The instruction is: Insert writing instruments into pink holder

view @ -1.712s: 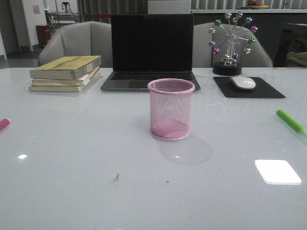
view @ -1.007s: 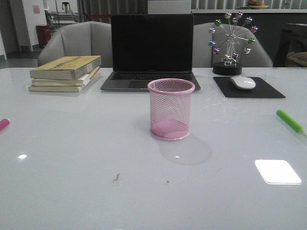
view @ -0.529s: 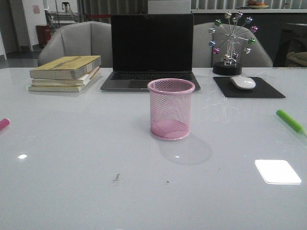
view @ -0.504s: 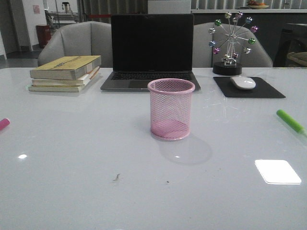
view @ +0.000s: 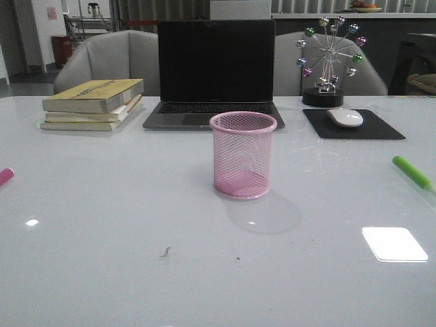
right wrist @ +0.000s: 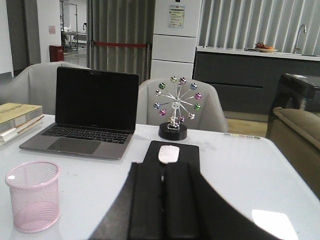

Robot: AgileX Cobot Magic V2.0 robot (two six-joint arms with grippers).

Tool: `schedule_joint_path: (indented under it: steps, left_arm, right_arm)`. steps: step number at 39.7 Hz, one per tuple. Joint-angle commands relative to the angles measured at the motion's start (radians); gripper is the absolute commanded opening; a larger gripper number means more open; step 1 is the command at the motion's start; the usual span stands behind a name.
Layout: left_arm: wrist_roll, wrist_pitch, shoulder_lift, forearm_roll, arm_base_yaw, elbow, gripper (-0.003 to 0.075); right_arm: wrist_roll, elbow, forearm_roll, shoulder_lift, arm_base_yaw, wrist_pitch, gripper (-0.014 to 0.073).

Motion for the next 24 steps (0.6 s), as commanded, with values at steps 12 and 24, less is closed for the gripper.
schedule_joint_path:
  steps: [12,24]
  left_arm:
    - [-0.004,0.073,0.534,0.009,0.002,-0.535,0.0102]
    - [-0.004,0.225,0.894,0.002,0.002,-0.656,0.0102]
  right_arm:
    - [0.002,-0.467,-0.040,0.483,-0.001,0.115,0.0052]
    - [0.002,-0.634,-0.148,0.912,-0.001,0.256,0.0052]
